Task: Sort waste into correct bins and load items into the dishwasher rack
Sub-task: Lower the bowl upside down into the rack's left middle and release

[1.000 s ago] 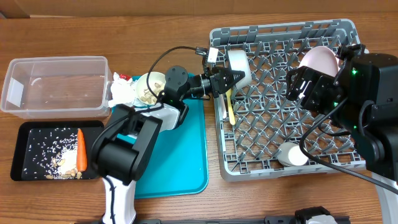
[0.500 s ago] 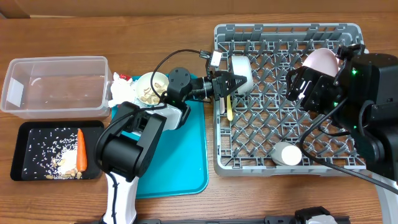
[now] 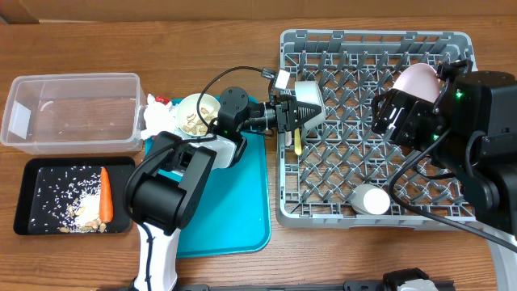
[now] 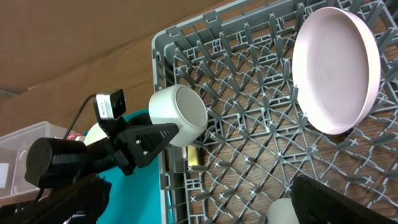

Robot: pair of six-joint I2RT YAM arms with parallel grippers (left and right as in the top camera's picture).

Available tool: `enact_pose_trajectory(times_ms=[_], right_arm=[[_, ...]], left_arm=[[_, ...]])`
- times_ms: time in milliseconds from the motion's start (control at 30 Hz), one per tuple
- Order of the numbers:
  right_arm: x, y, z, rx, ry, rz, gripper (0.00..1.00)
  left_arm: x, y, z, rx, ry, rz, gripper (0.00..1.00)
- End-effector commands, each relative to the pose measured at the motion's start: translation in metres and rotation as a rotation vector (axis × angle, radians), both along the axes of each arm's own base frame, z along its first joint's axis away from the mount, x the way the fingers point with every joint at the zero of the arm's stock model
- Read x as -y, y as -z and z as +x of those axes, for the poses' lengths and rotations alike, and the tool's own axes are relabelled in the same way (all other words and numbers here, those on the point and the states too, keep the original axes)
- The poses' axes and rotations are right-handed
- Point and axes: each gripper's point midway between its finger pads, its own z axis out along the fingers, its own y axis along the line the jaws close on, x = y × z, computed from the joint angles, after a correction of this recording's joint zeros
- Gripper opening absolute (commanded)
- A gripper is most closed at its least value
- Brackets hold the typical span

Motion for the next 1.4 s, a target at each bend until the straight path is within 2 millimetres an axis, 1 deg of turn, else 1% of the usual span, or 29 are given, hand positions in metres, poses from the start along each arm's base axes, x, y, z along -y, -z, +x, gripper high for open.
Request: enact_pose_trajectory(times_ms=[0, 67, 167, 200, 233, 300, 400, 533, 633, 733, 800, 867, 900, 1067, 1167, 1267, 1367], right_arm=[[0.000, -0.006, 0.000, 0.017, 0.004, 0.008, 1.00], [0.000, -0.006, 0.000, 0.017, 0.004, 0.008, 1.00], [0.001, -0.005, -0.001, 0.013, 0.004, 0.007, 1.00], [0.001, -0.004, -0.001, 0.010, 0.004, 0.006, 1.00], [0.001, -0.004, -0.001, 0.008, 0.004, 0.006, 1.00], [0.001, -0.003, -0.002, 0.005, 0.004, 0.006, 1.00], [0.001, -0.003, -0.002, 0.002, 0.004, 0.005, 1.00], [0.001, -0.003, -0.003, 0.000, 0.004, 0.005, 1.00], [0.001, -0.002, -0.003, -0.001, 0.004, 0.004, 1.00], [0.001, -0.002, -0.003, -0.001, 0.004, 0.005, 1.00], [0.001, -0.002, -0.003, -0.001, 0.004, 0.004, 1.00], [0.001, -0.002, -0.003, -0.001, 0.004, 0.005, 1.00], [0.001, -0.002, -0.003, -0.001, 0.004, 0.005, 1.00], [0.001, -0.002, -0.003, -0.002, 0.004, 0.005, 1.00], [0.001, -0.002, -0.004, -0.005, 0.004, 0.004, 1.00], [0.001, 0.000, -0.005, -0.013, 0.004, 0.002, 1.00], [0.001, 0.001, -0.006, -0.019, 0.004, 0.001, 1.00]], left_arm=[[0.002, 0.004, -0.006, 0.021, 0.056, 0.004, 0.27], [0.002, 0.004, -0.009, 0.014, 0.079, 0.004, 0.27], [0.001, 0.005, -0.018, 0.003, 0.131, 0.008, 0.39], [-0.001, 0.005, -0.020, -0.003, 0.152, 0.010, 0.61], [-0.003, 0.005, -0.022, -0.012, 0.168, 0.011, 1.00], [-0.009, 0.006, -0.025, -0.031, 0.203, 0.016, 1.00], [-0.022, 0.010, -0.020, -0.145, 0.206, 0.026, 1.00], [-0.035, 0.005, -0.015, -0.226, 0.203, 0.023, 1.00], [-0.041, -0.009, -0.011, -0.245, 0.189, 0.013, 1.00], [-0.047, -0.032, -0.009, -0.231, 0.169, -0.002, 1.00], [-0.049, -0.043, -0.007, -0.248, 0.148, -0.001, 1.00], [-0.050, -0.047, -0.007, -0.254, 0.133, 0.009, 1.00], [-0.050, -0.047, -0.007, -0.289, 0.127, 0.017, 1.00], [-0.052, -0.034, -0.006, -0.424, 0.089, 0.065, 1.00], [-0.056, -0.018, -0.002, -0.499, 0.039, 0.102, 1.00], [-0.067, 0.013, 0.001, -0.595, -0.036, 0.178, 1.00], [-0.088, 0.051, -0.002, -0.704, -0.119, 0.287, 1.00]])
